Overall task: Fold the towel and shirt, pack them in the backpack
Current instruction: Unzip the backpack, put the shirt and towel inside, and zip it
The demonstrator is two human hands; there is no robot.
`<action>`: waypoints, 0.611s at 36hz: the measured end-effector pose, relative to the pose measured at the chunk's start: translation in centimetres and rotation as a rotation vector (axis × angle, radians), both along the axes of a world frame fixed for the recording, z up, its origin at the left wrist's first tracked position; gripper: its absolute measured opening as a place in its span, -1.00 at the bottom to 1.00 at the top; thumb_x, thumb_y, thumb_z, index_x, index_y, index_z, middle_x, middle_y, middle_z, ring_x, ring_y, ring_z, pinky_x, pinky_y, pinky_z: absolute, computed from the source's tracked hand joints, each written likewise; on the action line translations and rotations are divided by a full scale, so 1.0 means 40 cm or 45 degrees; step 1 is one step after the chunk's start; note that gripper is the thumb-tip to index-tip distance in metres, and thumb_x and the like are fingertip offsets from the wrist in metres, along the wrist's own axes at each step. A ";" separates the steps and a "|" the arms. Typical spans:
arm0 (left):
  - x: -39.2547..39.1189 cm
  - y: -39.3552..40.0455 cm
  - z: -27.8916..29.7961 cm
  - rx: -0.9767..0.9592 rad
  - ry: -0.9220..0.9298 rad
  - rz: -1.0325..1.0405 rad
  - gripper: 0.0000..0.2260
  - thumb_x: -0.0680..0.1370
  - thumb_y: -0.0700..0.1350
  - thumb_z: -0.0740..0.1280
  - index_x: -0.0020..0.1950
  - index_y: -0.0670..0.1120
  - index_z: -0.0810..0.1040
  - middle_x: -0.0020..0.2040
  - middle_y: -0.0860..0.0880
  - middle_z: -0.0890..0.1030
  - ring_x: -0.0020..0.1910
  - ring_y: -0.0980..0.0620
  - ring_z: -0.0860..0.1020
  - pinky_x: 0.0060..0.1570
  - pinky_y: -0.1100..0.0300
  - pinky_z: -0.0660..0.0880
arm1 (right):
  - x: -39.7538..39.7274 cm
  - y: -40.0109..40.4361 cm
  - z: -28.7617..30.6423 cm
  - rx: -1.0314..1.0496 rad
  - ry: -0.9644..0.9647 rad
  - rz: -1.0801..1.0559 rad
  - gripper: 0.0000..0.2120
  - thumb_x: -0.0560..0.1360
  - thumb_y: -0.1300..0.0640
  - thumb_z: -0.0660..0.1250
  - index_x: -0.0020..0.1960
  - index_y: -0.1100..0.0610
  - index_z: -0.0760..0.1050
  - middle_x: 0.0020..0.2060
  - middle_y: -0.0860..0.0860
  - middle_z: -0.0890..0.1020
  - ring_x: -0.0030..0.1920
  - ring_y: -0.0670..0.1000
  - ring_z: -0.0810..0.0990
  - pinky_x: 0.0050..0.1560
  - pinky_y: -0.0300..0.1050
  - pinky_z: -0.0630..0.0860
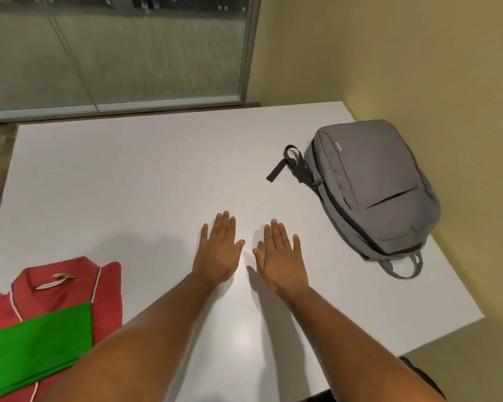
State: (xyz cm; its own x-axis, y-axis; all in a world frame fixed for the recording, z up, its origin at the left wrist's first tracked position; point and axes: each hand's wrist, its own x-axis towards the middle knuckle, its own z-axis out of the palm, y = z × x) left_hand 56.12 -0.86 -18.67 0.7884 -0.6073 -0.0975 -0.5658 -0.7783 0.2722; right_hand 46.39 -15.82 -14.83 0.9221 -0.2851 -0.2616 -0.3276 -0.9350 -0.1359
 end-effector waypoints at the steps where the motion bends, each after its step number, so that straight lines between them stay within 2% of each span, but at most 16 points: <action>1: 0.000 -0.032 0.003 -0.001 0.009 -0.017 -0.39 0.69 0.12 -0.08 0.57 -0.24 0.32 0.58 -0.22 0.30 0.58 -0.19 0.27 0.48 -0.26 0.29 | -0.006 -0.028 -0.002 0.000 -0.008 -0.023 -0.21 0.57 -0.21 -0.44 0.69 0.15 -0.12 0.67 0.07 -0.15 0.67 0.03 -0.20 0.62 0.16 -0.20; 4: -0.001 -0.126 0.024 -0.001 0.022 -0.091 -0.37 0.69 0.15 -0.16 0.64 -0.20 0.18 0.65 -0.17 0.15 0.64 -0.14 0.11 0.56 -0.20 0.10 | -0.021 -0.109 -0.002 -0.007 -0.006 -0.080 -0.32 0.63 -0.11 -0.37 0.69 0.12 -0.14 0.68 0.05 -0.16 0.67 0.03 -0.21 0.62 0.15 -0.23; 6: 0.000 -0.191 0.036 0.019 0.044 -0.136 -0.41 0.72 0.14 -0.14 0.67 -0.16 0.00 0.68 -0.12 -0.03 0.66 -0.08 -0.07 0.60 -0.14 -0.07 | -0.031 -0.162 0.001 -0.032 0.011 -0.109 -0.38 0.67 -0.07 -0.32 0.69 0.11 -0.19 0.67 0.04 -0.20 0.66 0.03 -0.24 0.62 0.15 -0.24; 8: 0.001 -0.255 0.047 0.026 0.056 -0.166 -0.42 0.73 0.13 -0.11 0.68 -0.13 -0.08 0.68 -0.09 -0.11 0.66 -0.05 -0.15 0.60 -0.11 -0.15 | -0.040 -0.214 0.002 -0.056 0.018 -0.141 -0.41 0.70 -0.05 -0.29 0.69 0.11 -0.21 0.67 0.05 -0.22 0.66 0.04 -0.26 0.62 0.15 -0.26; 13: -0.009 -0.395 0.061 0.049 0.052 -0.272 -0.41 0.72 0.16 -0.13 0.68 -0.11 -0.09 0.68 -0.09 -0.11 0.66 -0.07 -0.15 0.62 -0.12 -0.12 | -0.068 -0.329 0.014 -0.108 0.031 -0.207 -0.25 0.55 -0.10 -0.49 0.69 0.12 -0.20 0.67 0.07 -0.21 0.66 0.07 -0.23 0.63 0.20 -0.21; 17: -0.025 -0.499 0.068 0.043 0.030 -0.368 -0.41 0.73 0.15 -0.12 0.68 -0.12 -0.10 0.68 -0.10 -0.12 0.66 -0.08 -0.15 0.61 -0.11 -0.12 | -0.090 -0.423 0.009 -0.123 0.045 -0.285 -0.42 0.73 -0.05 -0.22 0.68 0.11 -0.24 0.67 0.07 -0.23 0.66 0.07 -0.25 0.63 0.18 -0.23; 22: -0.052 -0.610 0.057 0.064 -0.010 -0.511 -0.40 0.73 0.15 -0.08 0.68 -0.13 -0.12 0.68 -0.12 -0.14 0.66 -0.10 -0.16 0.59 -0.10 -0.15 | -0.134 -0.541 0.004 -0.150 0.070 -0.368 -0.40 0.73 -0.04 -0.14 0.68 0.12 -0.23 0.67 0.08 -0.23 0.66 0.09 -0.25 0.61 0.19 -0.22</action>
